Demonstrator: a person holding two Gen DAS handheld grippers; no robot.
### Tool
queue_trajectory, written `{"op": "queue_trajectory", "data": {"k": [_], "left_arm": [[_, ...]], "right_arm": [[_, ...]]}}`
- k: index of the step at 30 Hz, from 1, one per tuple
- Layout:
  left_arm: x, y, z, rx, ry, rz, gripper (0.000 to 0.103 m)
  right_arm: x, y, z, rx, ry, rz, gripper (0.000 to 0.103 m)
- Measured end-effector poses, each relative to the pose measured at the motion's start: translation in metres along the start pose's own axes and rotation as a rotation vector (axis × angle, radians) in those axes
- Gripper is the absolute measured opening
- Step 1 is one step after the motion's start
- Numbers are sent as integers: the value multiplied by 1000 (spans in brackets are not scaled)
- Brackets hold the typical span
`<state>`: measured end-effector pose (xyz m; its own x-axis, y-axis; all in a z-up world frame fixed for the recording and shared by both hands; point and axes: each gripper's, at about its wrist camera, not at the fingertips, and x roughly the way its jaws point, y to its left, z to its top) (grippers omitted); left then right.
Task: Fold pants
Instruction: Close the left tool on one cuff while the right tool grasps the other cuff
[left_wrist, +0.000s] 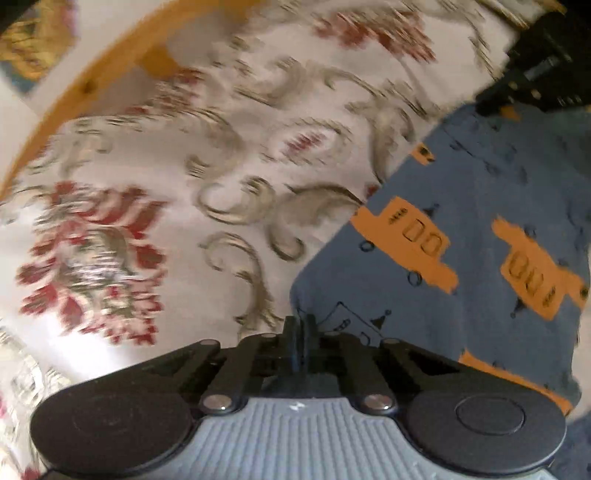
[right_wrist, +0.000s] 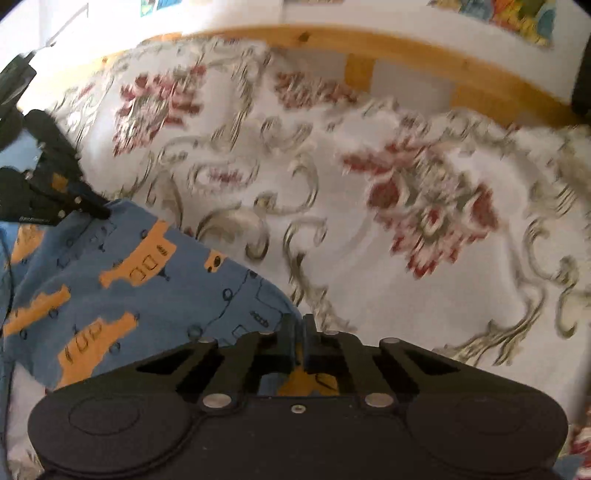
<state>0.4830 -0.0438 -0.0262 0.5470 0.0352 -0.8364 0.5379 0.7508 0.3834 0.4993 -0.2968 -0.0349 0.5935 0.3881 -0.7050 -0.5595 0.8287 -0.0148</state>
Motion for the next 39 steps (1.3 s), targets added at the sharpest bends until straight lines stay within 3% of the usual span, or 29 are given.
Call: {"op": "queue_trajectory", "data": {"k": [6, 11, 12, 14, 15, 16, 18, 20, 24, 27, 32, 39], "left_arm": [[-6, 6, 5, -99, -66, 115, 4], [27, 17, 9, -184, -4, 84, 13], [28, 21, 8, -191, -6, 74, 20], [19, 33, 3, -194, -26, 59, 44], [13, 40, -1, -190, -43, 57, 65], [5, 48, -7, -179, -68, 50, 76], [-9, 66, -20, -137, -103, 26, 83], [-19, 84, -33, -104, -85, 5, 90], [-29, 112, -56, -102, 14, -90, 93], [-33, 120, -70, -108, 41, -119, 94], [-24, 117, -80, -75, 86, -94, 93], [-18, 119, -73, -104, 71, -111, 87]], "right_arm": [[-2, 2, 14, 6, -76, -108, 2], [32, 5, 10, 7, 36, -180, 5], [35, 5, 9, 10, 47, -183, 16], [31, 6, 7, 9, 24, -163, 31], [26, 7, 8, -1, 2, -152, 45], [21, 8, 11, -9, -24, -133, 59], [14, 12, 19, -5, -78, -49, 74], [12, 20, 28, -1, -103, 71, 81], [26, 51, 40, -98, -74, 215, 89], [44, 72, 45, -149, -22, 272, 92], [66, 88, 55, -149, 12, 225, 92], [86, 85, 63, -148, 64, 139, 86]]}}
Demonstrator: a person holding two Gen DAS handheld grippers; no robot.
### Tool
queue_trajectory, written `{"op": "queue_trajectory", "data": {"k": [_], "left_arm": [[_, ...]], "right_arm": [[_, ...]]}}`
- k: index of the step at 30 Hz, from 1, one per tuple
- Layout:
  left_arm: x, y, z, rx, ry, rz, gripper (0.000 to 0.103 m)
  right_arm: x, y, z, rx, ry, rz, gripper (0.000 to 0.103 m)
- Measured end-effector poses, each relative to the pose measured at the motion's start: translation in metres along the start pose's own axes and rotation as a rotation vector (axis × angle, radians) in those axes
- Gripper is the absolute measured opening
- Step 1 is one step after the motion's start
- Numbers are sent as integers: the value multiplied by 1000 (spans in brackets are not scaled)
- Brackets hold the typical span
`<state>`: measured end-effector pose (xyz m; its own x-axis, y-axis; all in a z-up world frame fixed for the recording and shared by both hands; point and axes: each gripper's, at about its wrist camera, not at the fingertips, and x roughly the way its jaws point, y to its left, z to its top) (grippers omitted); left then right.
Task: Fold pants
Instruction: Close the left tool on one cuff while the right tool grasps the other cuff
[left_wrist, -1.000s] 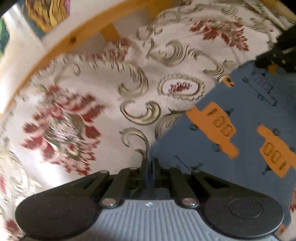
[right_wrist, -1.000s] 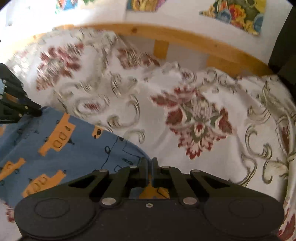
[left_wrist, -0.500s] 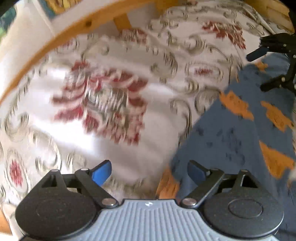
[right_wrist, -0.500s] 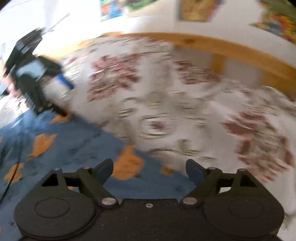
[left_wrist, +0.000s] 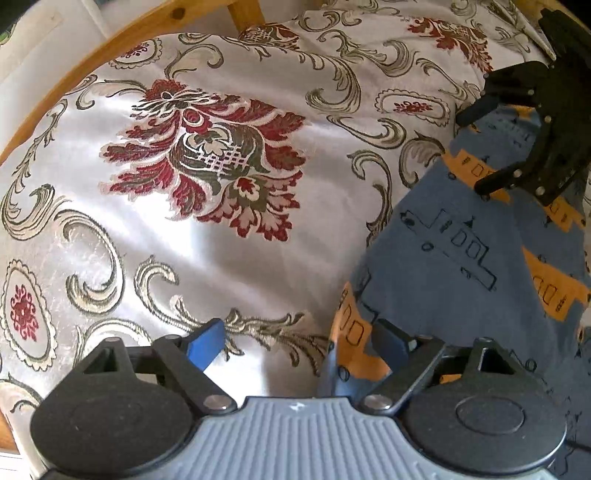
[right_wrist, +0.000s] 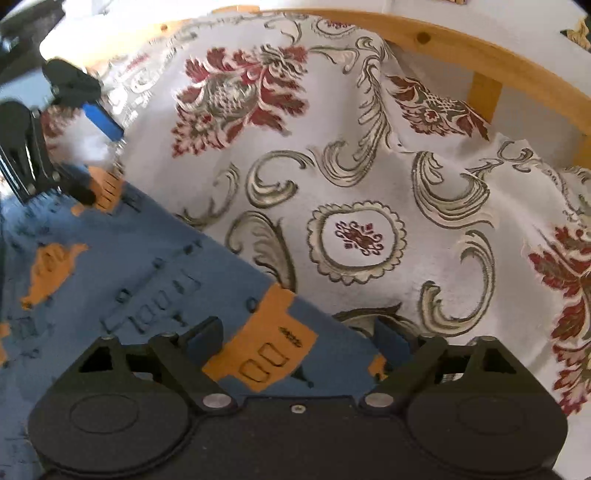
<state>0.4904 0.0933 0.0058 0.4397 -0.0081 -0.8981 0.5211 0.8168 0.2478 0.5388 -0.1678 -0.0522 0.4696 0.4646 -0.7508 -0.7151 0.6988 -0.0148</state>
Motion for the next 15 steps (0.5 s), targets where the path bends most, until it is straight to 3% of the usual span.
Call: {"op": "queue_trajectory", "data": {"k": [3, 5, 8, 11, 12, 15], "left_arm": [[3, -4, 1, 24, 7, -2, 77], [3, -8, 0, 52, 5, -17, 59], [7, -13, -2, 79, 29, -19, 34], [8, -16, -2, 73, 43, -18, 11], [7, -17, -2, 67, 42, -12, 8], [3, -23, -2, 68, 31, 19, 2]], "right_arm": [[3, 4, 1, -23, 3, -38, 81], [3, 7, 1, -43, -5, -55, 77], [8, 13, 0, -83, 25, -78, 54], [8, 17, 1, -95, 41, -97, 19], [8, 19, 1, -110, 49, -120, 3], [1, 26, -1, -130, 48, -146, 0]]}}
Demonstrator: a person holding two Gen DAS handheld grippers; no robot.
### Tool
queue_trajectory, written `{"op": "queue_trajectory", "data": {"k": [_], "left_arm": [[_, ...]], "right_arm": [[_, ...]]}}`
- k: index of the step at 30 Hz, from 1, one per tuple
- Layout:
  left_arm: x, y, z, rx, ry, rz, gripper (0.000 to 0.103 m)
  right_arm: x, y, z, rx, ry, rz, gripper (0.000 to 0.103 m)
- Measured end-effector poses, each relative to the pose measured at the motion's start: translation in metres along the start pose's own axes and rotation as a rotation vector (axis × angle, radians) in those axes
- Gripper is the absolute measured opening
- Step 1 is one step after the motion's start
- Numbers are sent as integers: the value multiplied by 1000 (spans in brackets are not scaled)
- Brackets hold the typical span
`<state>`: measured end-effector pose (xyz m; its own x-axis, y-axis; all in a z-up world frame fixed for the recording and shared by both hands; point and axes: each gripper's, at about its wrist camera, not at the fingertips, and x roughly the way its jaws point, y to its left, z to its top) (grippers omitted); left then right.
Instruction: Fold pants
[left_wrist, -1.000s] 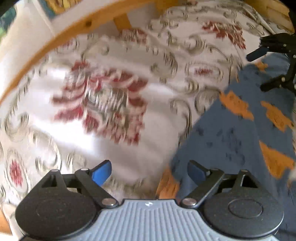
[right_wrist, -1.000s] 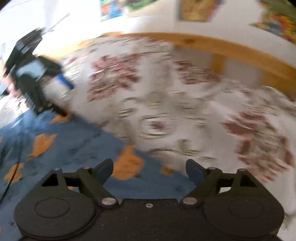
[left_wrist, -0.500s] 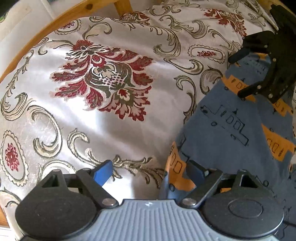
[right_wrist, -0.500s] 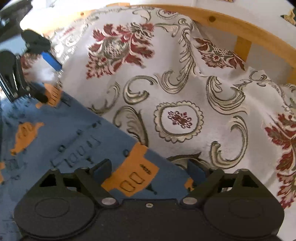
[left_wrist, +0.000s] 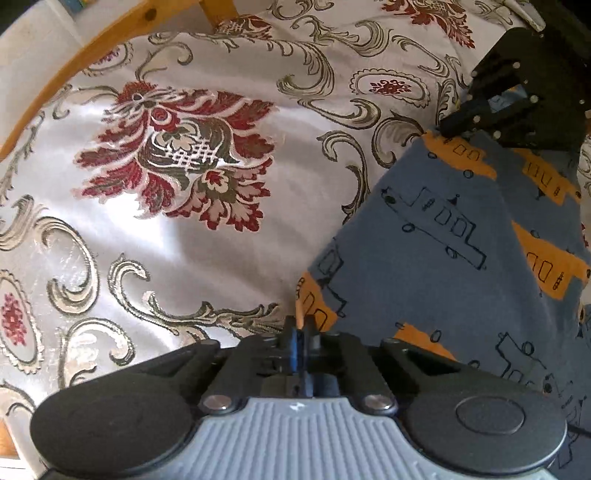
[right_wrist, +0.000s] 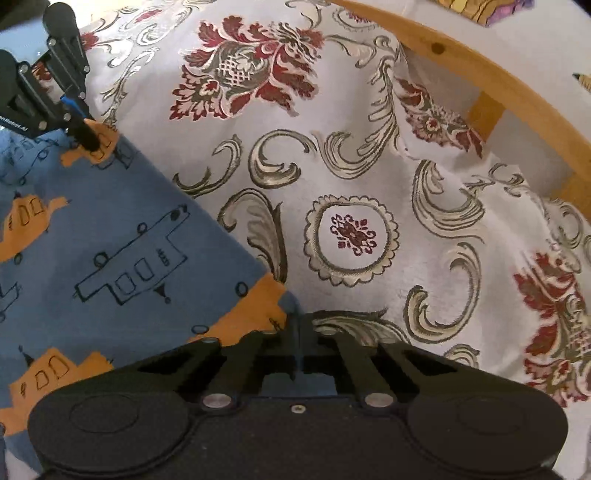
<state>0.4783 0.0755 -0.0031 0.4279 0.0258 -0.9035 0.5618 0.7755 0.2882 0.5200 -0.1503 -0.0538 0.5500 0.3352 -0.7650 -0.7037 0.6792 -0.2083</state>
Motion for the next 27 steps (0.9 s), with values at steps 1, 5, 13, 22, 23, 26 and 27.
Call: {"op": "queue_trajectory", "data": {"k": [1, 5, 13, 22, 23, 26, 27], "left_arm": [[-2, -2, 0, 2, -7, 11, 2], [-16, -9, -4, -18, -58, 58, 2], [-32, -23, -10, 5, -94, 127, 2], [-32, -26, -15, 28, -109, 137, 2], [-32, -26, -16, 29, -112, 137, 2], [-30, -24, -17, 23, -121, 130, 2], [-29, -24, -16, 18, -122, 129, 2]], "right_arm": [[-4, 1, -2, 1, -6, -8, 0], [-21, 2, -7, 11, -34, -33, 0], [-26, -2, -5, 59, -34, -46, 25], [9, 8, 5, -5, 14, -84, 39], [9, 6, 6, -1, 11, -82, 38], [12, 1, 5, -1, 15, -71, 37], [13, 2, 4, 4, 17, -68, 32]]}}
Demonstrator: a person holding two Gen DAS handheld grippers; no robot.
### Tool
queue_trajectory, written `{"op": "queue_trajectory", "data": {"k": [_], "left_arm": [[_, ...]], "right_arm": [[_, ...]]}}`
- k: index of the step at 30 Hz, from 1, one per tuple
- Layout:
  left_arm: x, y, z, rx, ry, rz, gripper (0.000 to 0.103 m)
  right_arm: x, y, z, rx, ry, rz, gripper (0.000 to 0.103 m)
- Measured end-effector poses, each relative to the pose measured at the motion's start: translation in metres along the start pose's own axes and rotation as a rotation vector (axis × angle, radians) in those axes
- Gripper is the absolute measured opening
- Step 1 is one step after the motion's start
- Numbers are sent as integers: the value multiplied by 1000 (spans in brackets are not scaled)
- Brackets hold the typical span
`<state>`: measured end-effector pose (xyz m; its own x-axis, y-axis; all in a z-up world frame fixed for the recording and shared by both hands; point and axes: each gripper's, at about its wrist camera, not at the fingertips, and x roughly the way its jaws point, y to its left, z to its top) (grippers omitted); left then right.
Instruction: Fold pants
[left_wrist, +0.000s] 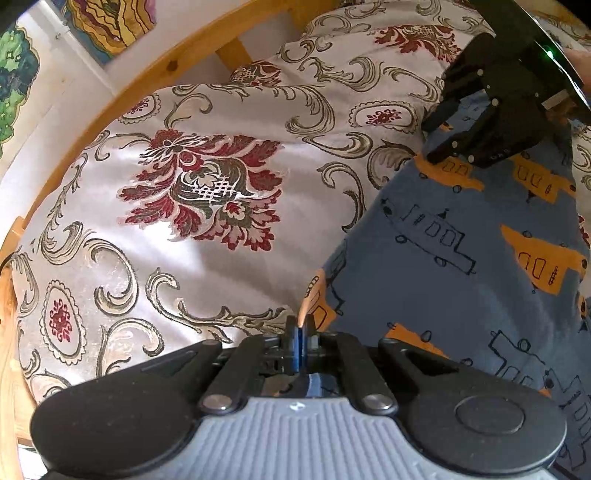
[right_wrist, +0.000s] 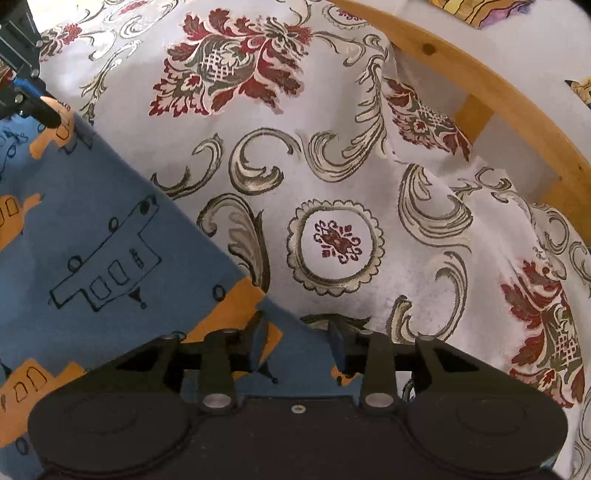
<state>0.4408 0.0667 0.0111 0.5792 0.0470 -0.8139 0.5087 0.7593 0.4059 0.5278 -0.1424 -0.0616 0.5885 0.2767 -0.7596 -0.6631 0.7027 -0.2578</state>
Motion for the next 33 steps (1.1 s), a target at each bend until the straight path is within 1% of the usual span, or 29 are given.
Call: {"op": "queue_trajectory", "data": {"k": [1, 3, 4, 6, 8, 12, 18, 21, 24, 28, 30, 33], "left_arm": [[1, 1, 0, -7, 2, -2, 2], [1, 2, 0, -20, 1, -5, 2], [1, 2, 0, -22, 1, -5, 2], [0, 1, -1, -29, -1, 0, 2], [-3, 0, -2, -38, -4, 2, 2], [-13, -1, -9, -46, -21, 9, 2], [-48, -4, -26, -55, -113, 5, 2], [-71, -10, -36, -43, -161, -3, 2], [-91, -23, -51, -7, -191, -6, 2], [-116, -45, -80, 60, -215, -10, 2], [-129, -56, -97, 89, -221, -22, 2], [-140, -78, -122, 152, -219, -18, 2]], "right_arm": [[1, 1, -1, 4, 6, 14, 17], [2, 7, -3, -13, 17, 21, 6], [1, 9, -4, -24, 17, 19, 3], [-3, 7, -5, -3, 7, 21, 2], [-14, 5, -6, 23, -22, 19, 1], [-51, 14, -14, -21, -87, -19, 1], [-122, 41, -42, -59, -169, -86, 1], [-157, 64, -58, -57, -198, -105, 1], [-193, 99, -77, -99, -212, -119, 1], [-234, 149, -102, -154, -184, -84, 1], [-250, 175, -116, -174, -169, -74, 1], [-265, 209, -136, -182, -133, -51, 1]]}}
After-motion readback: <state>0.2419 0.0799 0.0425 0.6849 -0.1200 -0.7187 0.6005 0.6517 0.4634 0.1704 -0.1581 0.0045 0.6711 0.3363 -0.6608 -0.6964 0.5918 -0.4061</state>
